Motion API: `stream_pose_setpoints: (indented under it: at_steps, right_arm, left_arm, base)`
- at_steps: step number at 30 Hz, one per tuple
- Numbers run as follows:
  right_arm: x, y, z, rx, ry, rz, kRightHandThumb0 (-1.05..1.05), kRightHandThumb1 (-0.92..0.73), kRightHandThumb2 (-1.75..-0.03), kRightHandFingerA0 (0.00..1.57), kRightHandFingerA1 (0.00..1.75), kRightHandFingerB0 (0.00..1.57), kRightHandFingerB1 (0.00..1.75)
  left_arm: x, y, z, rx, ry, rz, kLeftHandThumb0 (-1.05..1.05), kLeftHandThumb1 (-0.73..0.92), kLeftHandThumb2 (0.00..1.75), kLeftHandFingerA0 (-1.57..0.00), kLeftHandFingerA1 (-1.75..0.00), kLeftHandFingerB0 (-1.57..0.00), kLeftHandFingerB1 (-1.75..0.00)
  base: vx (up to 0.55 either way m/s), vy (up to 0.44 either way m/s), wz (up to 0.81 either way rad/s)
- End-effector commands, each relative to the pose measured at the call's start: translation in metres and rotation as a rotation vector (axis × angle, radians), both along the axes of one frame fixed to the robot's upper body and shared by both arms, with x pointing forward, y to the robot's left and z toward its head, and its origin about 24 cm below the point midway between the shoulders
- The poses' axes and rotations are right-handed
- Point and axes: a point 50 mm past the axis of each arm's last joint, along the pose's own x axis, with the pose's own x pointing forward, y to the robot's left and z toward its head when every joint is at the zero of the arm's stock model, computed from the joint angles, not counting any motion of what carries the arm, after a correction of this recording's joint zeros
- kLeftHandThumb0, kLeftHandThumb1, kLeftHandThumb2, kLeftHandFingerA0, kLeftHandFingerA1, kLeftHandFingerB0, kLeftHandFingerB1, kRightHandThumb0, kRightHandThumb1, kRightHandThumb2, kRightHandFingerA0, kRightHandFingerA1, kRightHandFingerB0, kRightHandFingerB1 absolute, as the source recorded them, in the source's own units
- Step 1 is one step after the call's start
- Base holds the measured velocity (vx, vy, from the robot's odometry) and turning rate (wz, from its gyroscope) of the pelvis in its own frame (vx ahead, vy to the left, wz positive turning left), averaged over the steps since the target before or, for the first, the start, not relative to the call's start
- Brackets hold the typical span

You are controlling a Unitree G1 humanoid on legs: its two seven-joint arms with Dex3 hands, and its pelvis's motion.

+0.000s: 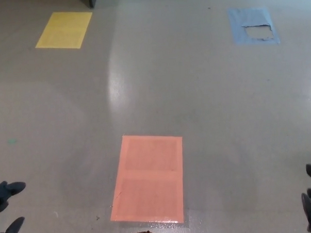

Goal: An air pump is kept on top of a storage box on the floor and the robot uses its right hand to press down on the handle of the pump to compress it

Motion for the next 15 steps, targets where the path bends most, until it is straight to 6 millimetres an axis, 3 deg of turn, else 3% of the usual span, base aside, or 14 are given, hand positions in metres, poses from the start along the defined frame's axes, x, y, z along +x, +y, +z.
stream_pose_setpoints:
  at_steps: [1, 7, 8, 15]
  right_arm:
    - [-0.008, -0.012, -0.006, -0.028, 0.031, -0.017, -0.74, -0.71, -1.01, 0.00, 0.33, 0.07, 0.29]
    - [-0.021, -0.012, -0.015, -0.032, 0.073, 0.014, -0.68, -0.68, -1.01, 0.02, 0.38, 0.02, 0.30]
    - [-0.024, -0.013, -0.016, -0.037, 0.079, 0.018, -0.75, -0.69, -0.99, 0.06, 0.36, 0.06, 0.28]
    - [-0.046, -0.014, -0.026, -0.048, 0.136, 0.053, -0.71, -0.68, -0.99, 0.00, 0.35, 0.07, 0.30]
  left_arm:
    - [-0.012, 0.011, -0.003, 0.022, 0.020, 0.018, -0.32, 0.62, 1.12, 0.00, -0.49, 0.00, -0.48]
    - [-0.026, 0.012, -0.013, 0.016, 0.053, 0.021, -0.32, 0.63, 1.12, 0.00, -0.48, 0.00, -0.48]
    - [-0.028, 0.012, -0.014, 0.013, 0.058, 0.021, -0.32, 0.62, 1.12, 0.00, -0.48, 0.00, -0.48]
    - [-0.054, 0.012, -0.027, -0.001, 0.106, 0.023, -0.32, 0.62, 1.12, 0.00, -0.49, 0.00, -0.47]
  base:
    - [0.00, 0.000, 0.00]
    - [0.00, 0.000, 0.00]
    - [0.00, 0.000, 0.00]
    - [0.00, 0.000, 0.00]
